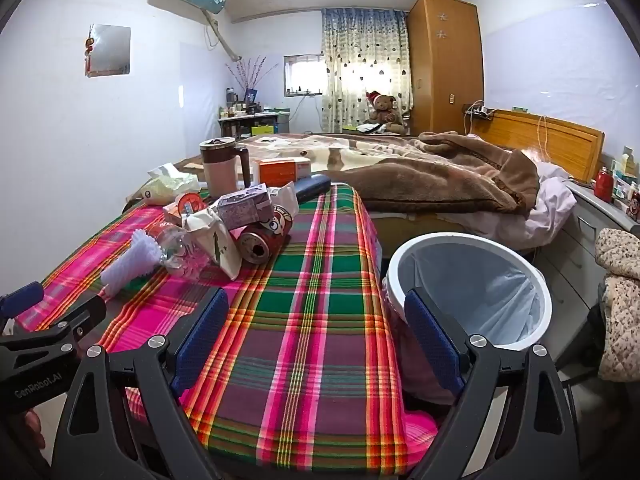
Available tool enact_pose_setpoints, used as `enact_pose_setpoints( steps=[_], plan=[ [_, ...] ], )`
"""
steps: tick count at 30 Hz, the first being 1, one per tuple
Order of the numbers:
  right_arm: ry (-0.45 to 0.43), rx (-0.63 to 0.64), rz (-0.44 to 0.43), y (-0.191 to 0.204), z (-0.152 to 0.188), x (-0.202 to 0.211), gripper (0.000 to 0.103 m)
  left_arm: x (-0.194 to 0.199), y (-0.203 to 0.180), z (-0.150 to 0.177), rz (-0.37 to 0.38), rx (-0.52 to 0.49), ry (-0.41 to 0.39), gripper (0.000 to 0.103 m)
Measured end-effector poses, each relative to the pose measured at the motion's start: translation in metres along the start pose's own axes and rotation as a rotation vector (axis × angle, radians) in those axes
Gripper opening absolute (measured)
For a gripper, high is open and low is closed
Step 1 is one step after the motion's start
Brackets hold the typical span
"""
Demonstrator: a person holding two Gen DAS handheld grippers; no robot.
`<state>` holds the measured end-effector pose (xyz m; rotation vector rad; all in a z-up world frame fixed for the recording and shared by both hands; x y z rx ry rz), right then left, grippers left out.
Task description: Collect trash
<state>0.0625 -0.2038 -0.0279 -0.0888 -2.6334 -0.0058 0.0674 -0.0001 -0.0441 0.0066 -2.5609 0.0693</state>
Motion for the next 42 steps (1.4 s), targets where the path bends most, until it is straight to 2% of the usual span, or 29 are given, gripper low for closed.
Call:
enact_pose_setpoints(
  steps=[42],
  plan=[
    [-0.015,-0.005,0.018,-0.0039,-0.0024,0.0026,0.091,0.0052,0.0003,-0.0044,-0.009,0.0,-0.015,0.101]
  ],
)
Point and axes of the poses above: each gripper's, at about its wrist camera, not at the fingertips, and x roughly against the way its jaws point, y to its left, z to its underside, the point moved 8 cm from there along -x, roughly the way its jaws point, and after that the axes turned 3 degrees about x, right-handed, at the moved point
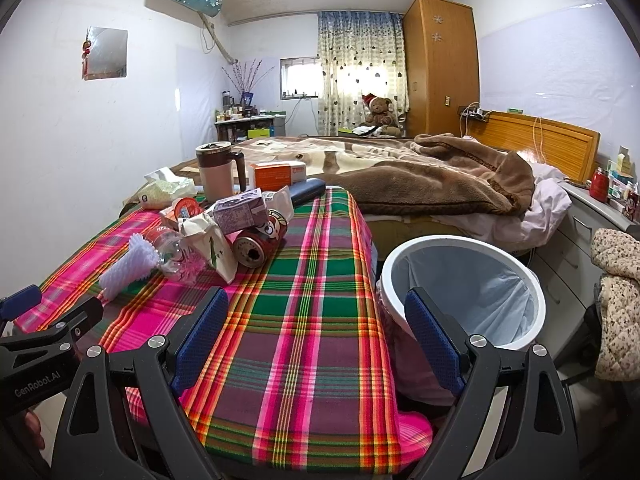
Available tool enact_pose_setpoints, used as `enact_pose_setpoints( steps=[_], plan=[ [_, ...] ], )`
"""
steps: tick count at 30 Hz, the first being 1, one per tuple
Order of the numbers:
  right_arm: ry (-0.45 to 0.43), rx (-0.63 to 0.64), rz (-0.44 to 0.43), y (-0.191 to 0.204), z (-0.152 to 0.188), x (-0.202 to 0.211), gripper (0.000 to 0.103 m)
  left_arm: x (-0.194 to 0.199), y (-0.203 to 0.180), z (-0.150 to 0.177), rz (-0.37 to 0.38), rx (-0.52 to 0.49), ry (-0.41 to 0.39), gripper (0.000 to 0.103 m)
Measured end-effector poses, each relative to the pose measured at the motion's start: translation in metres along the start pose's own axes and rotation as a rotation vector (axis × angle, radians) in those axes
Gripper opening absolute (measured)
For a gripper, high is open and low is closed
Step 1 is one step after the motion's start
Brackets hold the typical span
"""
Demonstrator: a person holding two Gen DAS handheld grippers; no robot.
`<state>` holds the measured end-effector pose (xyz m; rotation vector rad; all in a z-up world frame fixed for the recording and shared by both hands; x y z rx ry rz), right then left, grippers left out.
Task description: Collect trash
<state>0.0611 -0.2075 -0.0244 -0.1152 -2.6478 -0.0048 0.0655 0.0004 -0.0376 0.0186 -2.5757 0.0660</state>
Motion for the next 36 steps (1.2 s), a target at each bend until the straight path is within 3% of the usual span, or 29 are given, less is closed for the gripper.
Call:
enact_pose_setpoints(
  steps=[36],
  plan=[
    [0.003,0.002,0.005,0.0022,0.0002,-0.0011,0.091,-0.0037,0.0037,0.0012,-0.001,0.01,0.004,0.101]
  ],
)
Point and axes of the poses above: each gripper's, at about its wrist camera, not at the fingertips, and x roughly against the way its jaws point, y to its left, z to its underside, the point moved 8 cm from there along -x, roughly the way its jaws point, and after that the axes turned 3 degrees about x, right-handed, at the moved point
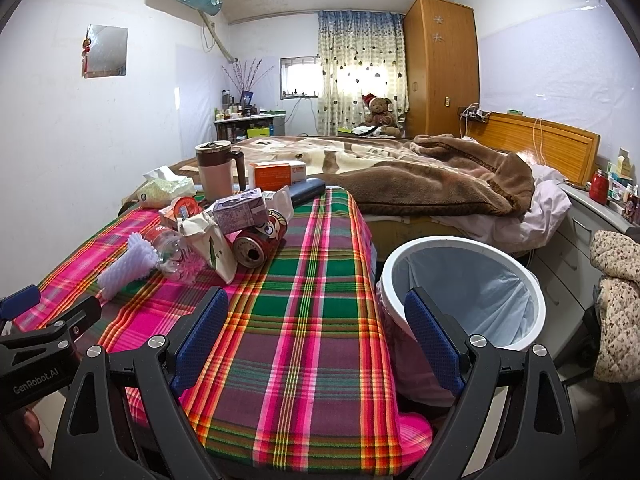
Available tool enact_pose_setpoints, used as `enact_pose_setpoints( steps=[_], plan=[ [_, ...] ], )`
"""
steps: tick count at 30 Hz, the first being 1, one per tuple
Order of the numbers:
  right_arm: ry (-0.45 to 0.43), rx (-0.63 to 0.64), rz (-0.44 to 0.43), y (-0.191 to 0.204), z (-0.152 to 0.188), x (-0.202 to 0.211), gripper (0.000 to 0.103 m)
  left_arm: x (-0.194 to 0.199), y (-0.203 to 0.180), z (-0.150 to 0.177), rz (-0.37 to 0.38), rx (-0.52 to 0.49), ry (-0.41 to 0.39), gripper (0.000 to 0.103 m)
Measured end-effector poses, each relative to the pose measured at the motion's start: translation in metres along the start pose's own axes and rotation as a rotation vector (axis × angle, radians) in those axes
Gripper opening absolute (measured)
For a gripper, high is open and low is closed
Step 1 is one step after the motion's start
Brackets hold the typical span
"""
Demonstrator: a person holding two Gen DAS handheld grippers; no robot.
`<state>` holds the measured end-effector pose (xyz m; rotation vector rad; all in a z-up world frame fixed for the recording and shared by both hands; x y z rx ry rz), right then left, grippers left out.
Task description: Collect trash
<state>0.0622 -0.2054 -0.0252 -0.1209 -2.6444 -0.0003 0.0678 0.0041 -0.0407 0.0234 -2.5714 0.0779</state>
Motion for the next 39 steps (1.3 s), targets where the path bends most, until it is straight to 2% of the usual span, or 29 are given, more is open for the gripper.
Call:
enact_pose_setpoints(
  steps=[13,22,28,33,39],
  plan=[
    [0.012,0.01,0.005,0.002,-0.002,-0.006,0.091,-0.005,0.003,0.001,0.002,0.004,0.012,0.101],
    [0.039,0.009,-0.012,0.008,-0.007,-0.025,0.091,-0.028,0.012,-0.001,0.012,0.016,0.051,0.101],
    [0.055,-0.015,-0.054,0.011,-0.021,-0.048,0.091,-0.05,0.027,-0.007,0.054,0.034,0.083,0.101],
    [0.075,-0.078,-0.126,0.011,-0.035,-0.074,0.091,-0.073,0.035,-0.018,0.04,-0.011,0.098,0.101],
    [0.103,-0.101,-0.176,0.024,-0.049,-0.103,0.091,-0.098,0.044,-0.028,0.045,-0.043,0.131,0.089]
  ],
)
Point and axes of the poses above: each gripper's, at about its wrist camera, not at the fingertips, and x roughly against the way its jaws point, y to its left, z to its underside, the point moved 8 cm from there along -x, roughly the way its jaws point, and after that the axes turned 3 degrees about x, right-handed, at the moved point
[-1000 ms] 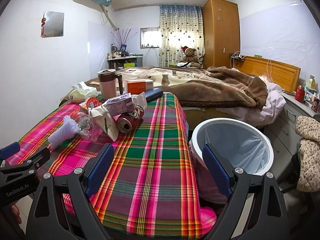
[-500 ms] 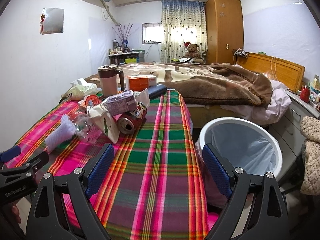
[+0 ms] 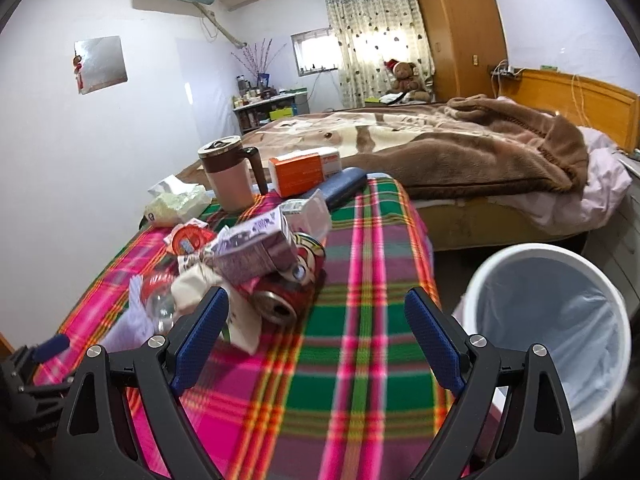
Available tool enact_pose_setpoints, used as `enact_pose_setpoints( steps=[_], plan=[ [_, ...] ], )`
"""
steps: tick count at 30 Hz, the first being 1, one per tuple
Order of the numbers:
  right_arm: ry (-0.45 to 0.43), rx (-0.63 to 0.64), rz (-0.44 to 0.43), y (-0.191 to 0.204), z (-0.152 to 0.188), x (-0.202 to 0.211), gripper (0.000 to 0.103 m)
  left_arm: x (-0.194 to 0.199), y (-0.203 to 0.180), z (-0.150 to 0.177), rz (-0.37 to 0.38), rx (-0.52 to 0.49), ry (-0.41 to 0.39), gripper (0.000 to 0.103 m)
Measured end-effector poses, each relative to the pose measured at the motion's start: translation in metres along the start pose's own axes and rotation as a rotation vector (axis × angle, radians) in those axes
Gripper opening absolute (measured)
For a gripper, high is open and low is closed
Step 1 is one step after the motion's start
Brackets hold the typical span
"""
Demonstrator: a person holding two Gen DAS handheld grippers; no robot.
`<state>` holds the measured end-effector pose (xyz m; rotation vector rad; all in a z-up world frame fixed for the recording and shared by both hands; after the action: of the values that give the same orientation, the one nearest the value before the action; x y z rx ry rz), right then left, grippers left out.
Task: Collect trash
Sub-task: 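Grasp the white foam net with the left tool while the right tool grasps the red cartoon can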
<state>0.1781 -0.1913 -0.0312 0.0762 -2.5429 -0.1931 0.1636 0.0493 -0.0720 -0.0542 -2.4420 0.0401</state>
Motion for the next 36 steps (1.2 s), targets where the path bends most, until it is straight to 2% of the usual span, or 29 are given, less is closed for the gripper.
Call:
enact_pose_setpoints(
  steps=[6,11,18,21,28,32,34,36],
  plan=[
    [0.011,0.04,-0.038,0.02,-0.014,-0.022,0.091,-0.018,0.005,-0.009,0.013,-0.036,0.02,0.085],
    [0.058,0.082,-0.049,0.032,-0.021,-0.044,0.091,-0.034,0.007,-0.011,0.061,-0.041,0.061,0.082],
    [0.092,0.179,-0.068,0.049,-0.024,-0.063,0.091,-0.05,0.002,-0.008,0.107,-0.061,0.102,0.07],
    [0.102,0.196,-0.038,0.047,-0.025,-0.069,0.091,-0.055,0.001,-0.007,0.134,-0.037,0.121,0.062],
    [0.133,0.264,-0.039,0.051,-0.027,-0.089,0.091,-0.062,-0.006,-0.009,0.147,-0.041,0.134,0.061],
    [0.154,0.259,-0.016,0.044,-0.03,-0.096,0.091,-0.063,-0.005,-0.009,0.147,-0.031,0.136,0.061],
    [0.157,0.254,-0.031,0.044,-0.03,-0.097,0.089,-0.065,-0.004,-0.01,0.146,-0.031,0.137,0.06],
    [0.157,0.251,-0.033,0.043,-0.03,-0.095,0.071,-0.065,-0.004,-0.01,0.146,-0.029,0.137,0.058]
  ],
)
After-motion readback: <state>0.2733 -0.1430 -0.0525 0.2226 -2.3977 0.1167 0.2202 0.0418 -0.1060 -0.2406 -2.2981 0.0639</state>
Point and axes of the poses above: each gripper's, at about its wrist camera, not at the fingertips, and x roughly against the way its jaws point, y to its left, z to its underside, the point moved 8 cm from there along -x, roughly the way its jaws point, and after that the axes turned 3 degrees about x, right-handed, at the moved point
